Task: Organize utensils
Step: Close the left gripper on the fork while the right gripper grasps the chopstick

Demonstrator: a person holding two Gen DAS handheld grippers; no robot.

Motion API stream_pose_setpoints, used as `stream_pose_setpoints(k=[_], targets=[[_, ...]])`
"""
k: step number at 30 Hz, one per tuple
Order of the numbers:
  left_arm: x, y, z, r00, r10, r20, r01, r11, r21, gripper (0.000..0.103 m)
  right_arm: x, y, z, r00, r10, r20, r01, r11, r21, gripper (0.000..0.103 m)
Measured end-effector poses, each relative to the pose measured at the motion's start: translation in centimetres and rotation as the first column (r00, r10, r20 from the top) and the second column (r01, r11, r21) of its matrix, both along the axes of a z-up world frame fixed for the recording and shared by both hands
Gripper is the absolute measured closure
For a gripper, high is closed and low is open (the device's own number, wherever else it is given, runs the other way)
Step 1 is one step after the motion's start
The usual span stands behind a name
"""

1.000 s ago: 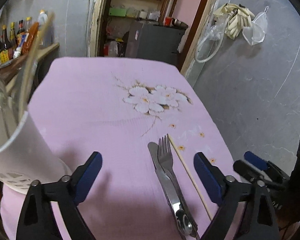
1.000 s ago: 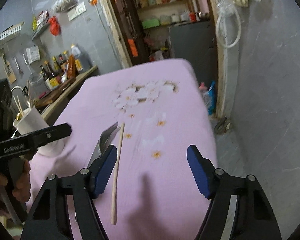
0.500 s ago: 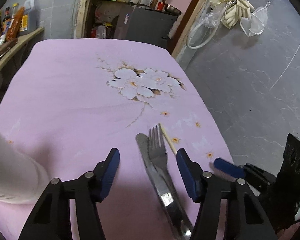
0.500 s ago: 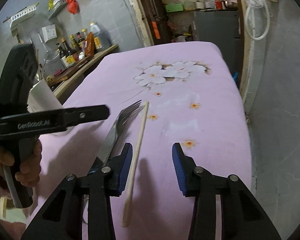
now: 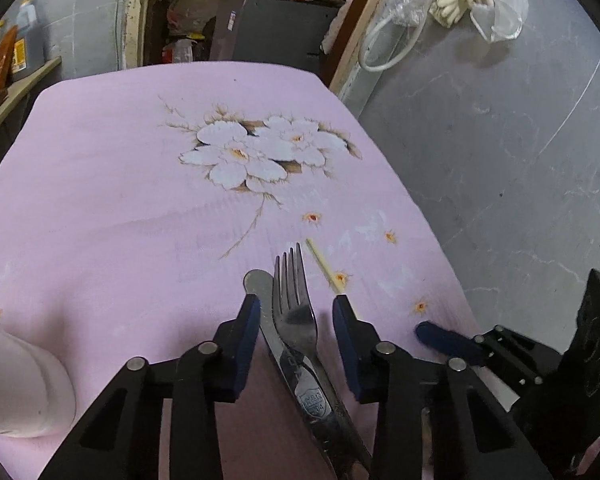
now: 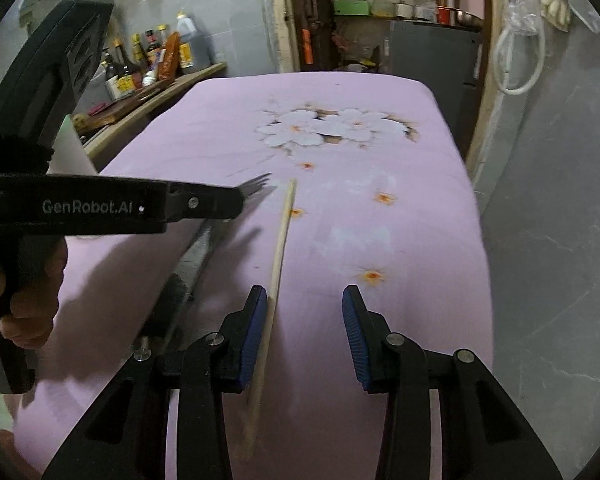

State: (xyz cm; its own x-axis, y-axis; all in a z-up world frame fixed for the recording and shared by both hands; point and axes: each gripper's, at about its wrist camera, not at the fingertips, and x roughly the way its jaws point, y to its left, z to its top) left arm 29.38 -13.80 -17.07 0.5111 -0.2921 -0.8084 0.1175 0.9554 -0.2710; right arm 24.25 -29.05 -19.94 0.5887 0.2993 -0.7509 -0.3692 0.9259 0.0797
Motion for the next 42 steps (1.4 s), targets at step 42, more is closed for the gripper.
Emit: stream_pose_setpoints(k=[42], targets=[[0.7, 3.7, -0.9, 0.991, 0.080, -0.105, -0.082, 0.996, -0.016, 0.094, 8.9, 4.1, -0.6, 0.971, 0.198, -0.138, -0.197, 0.980, 0.018, 0.088]])
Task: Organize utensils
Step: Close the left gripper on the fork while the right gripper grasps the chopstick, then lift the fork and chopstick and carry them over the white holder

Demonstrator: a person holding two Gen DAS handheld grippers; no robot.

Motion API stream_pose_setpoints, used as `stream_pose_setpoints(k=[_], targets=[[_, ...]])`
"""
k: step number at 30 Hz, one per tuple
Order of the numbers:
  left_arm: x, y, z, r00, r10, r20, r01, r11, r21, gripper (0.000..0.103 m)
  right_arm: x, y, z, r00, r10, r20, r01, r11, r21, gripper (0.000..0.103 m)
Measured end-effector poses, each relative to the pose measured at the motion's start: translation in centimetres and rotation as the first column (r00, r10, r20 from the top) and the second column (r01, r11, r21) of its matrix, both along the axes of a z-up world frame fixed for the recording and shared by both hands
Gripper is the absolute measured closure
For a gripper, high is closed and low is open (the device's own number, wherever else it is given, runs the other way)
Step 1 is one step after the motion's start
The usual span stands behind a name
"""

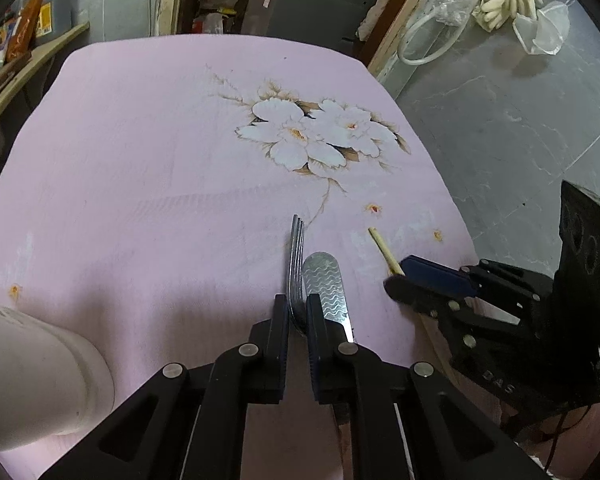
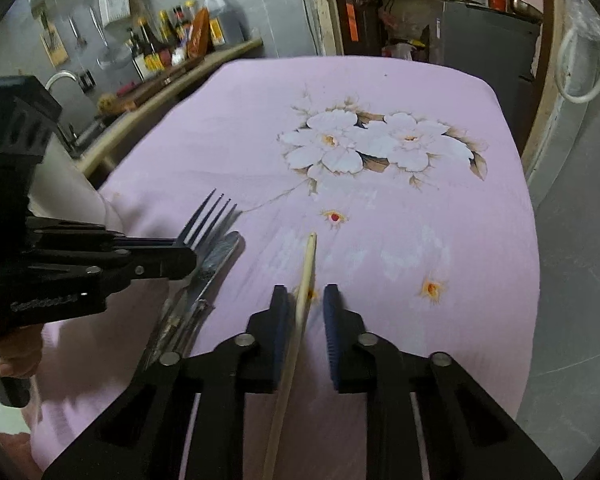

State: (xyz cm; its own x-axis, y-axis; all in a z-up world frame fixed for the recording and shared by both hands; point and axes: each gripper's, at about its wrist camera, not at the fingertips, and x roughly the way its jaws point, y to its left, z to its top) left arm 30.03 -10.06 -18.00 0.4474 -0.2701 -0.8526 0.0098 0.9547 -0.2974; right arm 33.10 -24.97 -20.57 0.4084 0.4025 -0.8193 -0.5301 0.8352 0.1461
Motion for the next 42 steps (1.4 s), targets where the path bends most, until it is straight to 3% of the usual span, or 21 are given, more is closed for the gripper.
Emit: stream_pose_setpoints(k=[6, 14, 21, 25, 31, 34, 42], targets=[[0.9, 0.2, -0.1, 1.000, -0.006, -0.027, 0.006, 1.000, -0.009, 0.094, 0.8, 0.2, 0.2, 0.997, -0.038, -0.061, 0.038, 0.999, -0.005, 0.099], [0.1, -0.4, 1.9, 0.999, -0.022, 0.024, 0.022, 1.000, 0.001, 0.097, -1.0, -2.5, 3.6, 0.986, -0.166, -0.010, 0.165, 0.968, 0.191, 0.099], [-2.0, -0.3, 5.5, 0.992, -0.025, 0.126, 0.026, 1.000, -0.010, 0.099, -3.7, -6.0, 7.4, 0.940, -0.334, 0.074, 0.277, 0.870, 0.407, 0.099], [-3.7, 0.2, 7.9, 0.973, -0.040, 0.226, 0.037, 0.999, 0.017, 0.100, -5.6, -6.8, 9.1, 0.905, -0.415, 0.099, 0.317, 0.810, 0.494, 0.099], [-5.1, 2.6, 10.9, 0.955, -0.009, 0.297, 0.026, 0.998, -0.051, 0.100, -8.6, -5.8, 11.9, 0.851, -0.500, 0.162, 0.326, 0.744, 0.583, 0.099], [-5.7, 4.3, 12.7, 0.944, 0.005, 0.329, 0.025, 0.996, -0.089, 0.100, -9.8, -3.7, 13.7, 0.826, -0.513, 0.234, 0.296, 0.748, 0.594, 0.099], [-7.6, 9.2, 17.7, 0.895, 0.035, 0.444, 0.011, 0.995, -0.101, 0.100, -11.7, 2.1, 18.4, 0.780, -0.497, 0.380, 0.199, 0.773, 0.602, 0.099]])
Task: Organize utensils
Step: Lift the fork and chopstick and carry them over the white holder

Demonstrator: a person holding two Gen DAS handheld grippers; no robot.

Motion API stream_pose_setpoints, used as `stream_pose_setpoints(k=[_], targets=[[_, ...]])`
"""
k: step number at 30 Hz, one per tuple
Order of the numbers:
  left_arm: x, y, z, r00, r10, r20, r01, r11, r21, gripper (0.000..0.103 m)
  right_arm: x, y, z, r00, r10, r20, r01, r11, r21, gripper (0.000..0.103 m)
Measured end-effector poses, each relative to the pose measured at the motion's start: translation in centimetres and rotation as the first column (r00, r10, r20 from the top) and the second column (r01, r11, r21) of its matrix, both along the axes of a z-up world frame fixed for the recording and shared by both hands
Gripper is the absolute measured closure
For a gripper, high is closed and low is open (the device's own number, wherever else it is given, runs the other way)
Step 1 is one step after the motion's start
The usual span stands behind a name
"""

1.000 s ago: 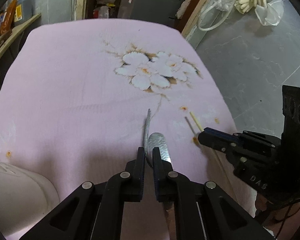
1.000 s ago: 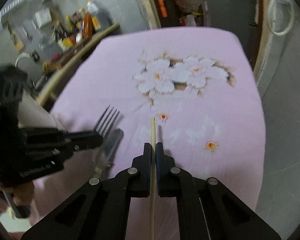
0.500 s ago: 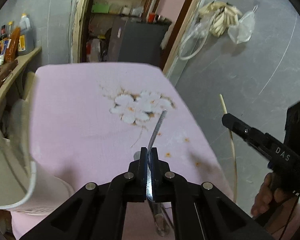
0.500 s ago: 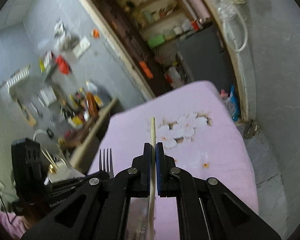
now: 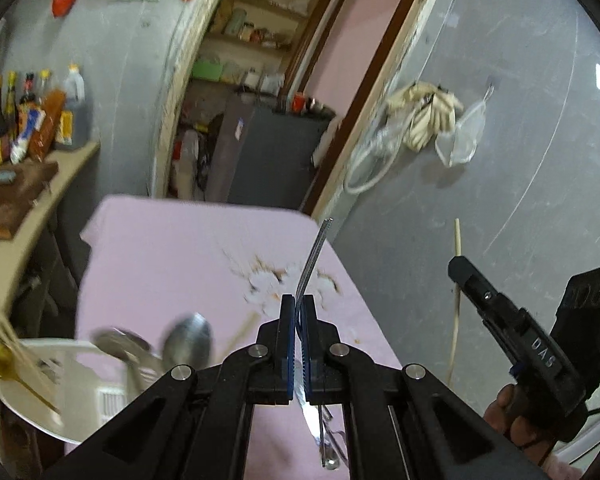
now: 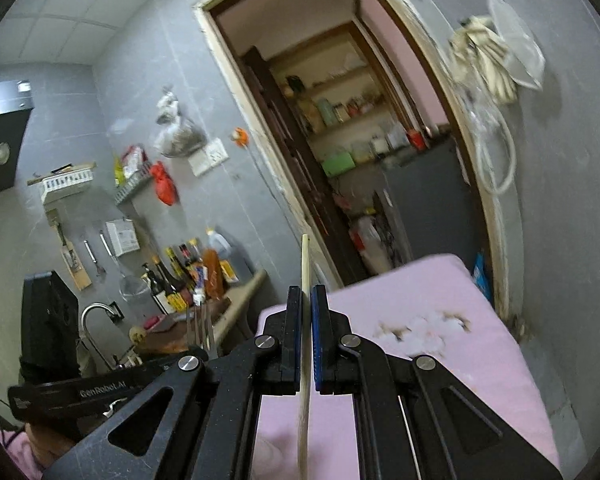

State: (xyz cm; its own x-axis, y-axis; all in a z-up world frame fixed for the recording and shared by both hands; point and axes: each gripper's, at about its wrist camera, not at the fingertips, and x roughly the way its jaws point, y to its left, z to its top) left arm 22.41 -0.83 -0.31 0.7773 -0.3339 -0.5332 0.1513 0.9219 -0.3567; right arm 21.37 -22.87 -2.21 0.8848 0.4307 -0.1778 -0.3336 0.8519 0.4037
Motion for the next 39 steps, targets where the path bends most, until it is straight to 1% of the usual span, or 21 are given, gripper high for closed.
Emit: stream_pose_setpoints(k=[5, 8, 12, 16, 20, 22, 25, 31, 35, 39], targets=[[-0.8, 3.0, 2.5, 0.997, 0.041, 0.071, -0.042, 0.999, 0.010, 0.100, 0.1, 4.0, 2.1, 0.997, 0.019, 0.070, -0.020, 1.000, 0.017, 0.099], [-1.5, 5.6, 3.9, 0.990, 0.080, 0.120, -0.083, 0.996, 0.017, 0.100, 0.2, 6.4, 3.1, 0.992, 0.029, 0.127, -0.036, 0.998, 0.048, 0.099], [-2.2, 9.0, 5.1, 0.976, 0.134, 0.172, -0.142, 0.989, 0.031, 0.100, 0.7, 9.4, 3.4, 0.982, 0.038, 0.186, -0.056, 0.994, 0.094, 0.099], [-2.8, 12.3, 5.4, 0.961, 0.196, 0.197, -0.206, 0.978, 0.035, 0.100, 1.2, 12.4, 2.8, 0.979, 0.042, 0.198, -0.067, 0.990, 0.123, 0.099], [-3.5, 15.3, 4.7, 0.949, 0.249, 0.194, -0.261, 0.964, 0.041, 0.100, 1.6, 14.8, 1.6, 0.979, 0.048, 0.198, -0.066, 0.994, 0.088, 0.099], [-3.7, 16.5, 4.0, 0.944, 0.270, 0.187, -0.283, 0.958, 0.044, 0.100, 1.9, 15.9, 0.9, 0.978, 0.058, 0.199, -0.070, 0.996, 0.052, 0.099], [-3.7, 17.3, 2.7, 0.940, 0.287, 0.184, -0.303, 0.951, 0.065, 0.100, 2.3, 17.0, -0.2, 0.978, 0.077, 0.193, -0.079, 0.997, 0.005, 0.099], [-3.5, 16.9, 0.1, 0.942, 0.282, 0.179, -0.304, 0.946, 0.110, 0.100, 3.0, 16.4, -1.8, 0.985, 0.061, 0.162, -0.062, 0.998, -0.002, 0.099], [-3.5, 15.7, -1.0, 0.948, 0.258, 0.187, -0.288, 0.946, 0.150, 0.100, 3.6, 16.2, -2.6, 0.990, 0.030, 0.140, -0.030, 1.000, -0.002, 0.099], [-3.3, 15.3, -1.6, 0.952, 0.246, 0.184, -0.278, 0.944, 0.176, 0.100, 3.9, 15.8, -3.5, 0.993, -0.008, 0.121, 0.006, 1.000, 0.016, 0.099]])
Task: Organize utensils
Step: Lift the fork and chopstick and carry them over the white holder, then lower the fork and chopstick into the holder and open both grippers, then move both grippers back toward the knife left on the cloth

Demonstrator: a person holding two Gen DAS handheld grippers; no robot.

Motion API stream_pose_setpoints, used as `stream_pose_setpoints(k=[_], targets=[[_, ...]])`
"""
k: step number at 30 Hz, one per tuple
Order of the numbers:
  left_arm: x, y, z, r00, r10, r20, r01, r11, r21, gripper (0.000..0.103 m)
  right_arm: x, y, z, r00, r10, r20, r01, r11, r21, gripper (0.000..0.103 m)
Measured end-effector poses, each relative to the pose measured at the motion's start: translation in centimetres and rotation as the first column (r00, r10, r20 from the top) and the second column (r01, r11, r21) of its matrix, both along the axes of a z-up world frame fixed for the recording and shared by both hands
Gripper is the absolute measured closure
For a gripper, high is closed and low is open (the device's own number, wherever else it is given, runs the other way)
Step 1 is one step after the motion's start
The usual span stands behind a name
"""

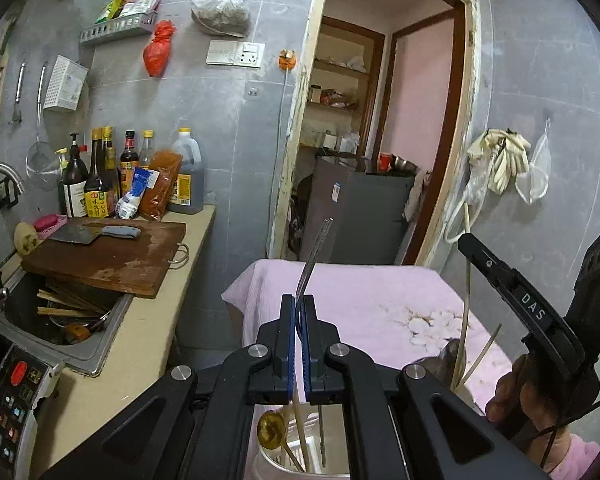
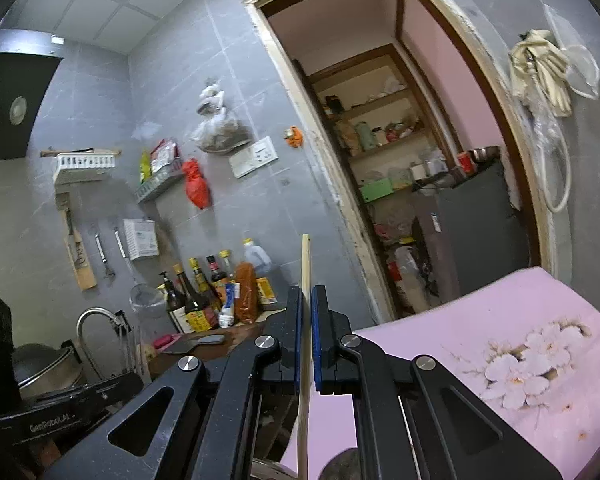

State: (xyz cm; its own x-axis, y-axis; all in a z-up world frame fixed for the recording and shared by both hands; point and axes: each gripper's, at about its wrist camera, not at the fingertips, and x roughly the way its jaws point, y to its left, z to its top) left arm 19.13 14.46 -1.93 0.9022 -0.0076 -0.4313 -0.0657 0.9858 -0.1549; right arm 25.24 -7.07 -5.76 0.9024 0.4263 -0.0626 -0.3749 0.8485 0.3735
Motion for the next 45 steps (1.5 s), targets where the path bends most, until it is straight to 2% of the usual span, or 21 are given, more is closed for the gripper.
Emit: stream_pose_setpoints(k=[11, 23, 28, 31, 33, 34, 36, 38, 40, 43, 45], targets=[[-0.2, 0.2, -0.7, 1.000, 0.004, -0.018, -0.004, 1.000, -0.003, 0.100, -0.3, -0.1, -1.2, 1.000, -0.014, -0.028, 0.014, 1.000, -0.013, 0.099], [-0.3, 0.6, -0.5, 1.000, -0.011, -0.028, 0.010, 0.999, -0.037, 0.099, -1.5, -0.3, -0.9, 0.999, 0.011, -0.046, -0.014, 0.998, -0.057, 0.097], [-0.9, 1.0, -0.5, 0.999, -0.028, -0.037, 0.025, 0.997, -0.078, 0.098, -2.2, -1.1, -0.6, 0.997, 0.029, -0.067, -0.033, 0.998, -0.059, 0.077], [-1.3, 1.0, -0.3, 0.998, -0.035, -0.048, 0.030, 0.994, -0.102, 0.094, -2.8, -1.9, 0.0, 0.997, 0.032, -0.063, -0.036, 0.998, -0.060, 0.077], [-1.6, 0.8, -0.2, 0.998, -0.037, -0.043, 0.032, 0.992, -0.120, 0.083, -3.3, -2.5, 0.5, 0.998, 0.032, -0.061, -0.036, 0.997, -0.067, 0.074], [-1.8, 0.7, -0.1, 0.999, -0.036, -0.036, 0.031, 0.992, -0.123, 0.078, -3.5, -2.8, 0.8, 0.998, 0.030, -0.063, -0.035, 0.997, -0.071, 0.069], [-2.2, 0.4, 0.2, 0.999, -0.038, -0.020, 0.035, 0.991, -0.133, 0.060, -3.9, -3.5, 1.2, 0.997, 0.026, -0.067, -0.031, 0.997, -0.074, 0.063], [-2.6, -0.1, 0.5, 0.999, -0.032, -0.008, 0.031, 0.989, -0.144, 0.058, -4.4, -4.6, 1.7, 0.997, 0.016, -0.071, -0.022, 0.997, -0.076, 0.058], [-2.6, -0.8, 0.8, 0.999, -0.035, -0.008, 0.034, 0.989, -0.144, 0.058, -4.8, -5.6, 2.2, 0.997, 0.000, -0.072, -0.006, 0.996, -0.085, 0.047], [-2.8, -2.1, 1.3, 0.999, -0.040, 0.008, 0.041, 0.990, -0.132, 0.045, -5.6, -7.2, 2.9, 0.997, -0.029, -0.067, 0.022, 0.994, -0.107, 0.037], [-2.9, -3.2, 1.7, 0.999, -0.042, 0.024, 0.045, 0.991, -0.123, 0.033, -5.9, -8.3, 3.3, 0.997, -0.050, -0.064, 0.042, 0.992, -0.123, 0.026]])
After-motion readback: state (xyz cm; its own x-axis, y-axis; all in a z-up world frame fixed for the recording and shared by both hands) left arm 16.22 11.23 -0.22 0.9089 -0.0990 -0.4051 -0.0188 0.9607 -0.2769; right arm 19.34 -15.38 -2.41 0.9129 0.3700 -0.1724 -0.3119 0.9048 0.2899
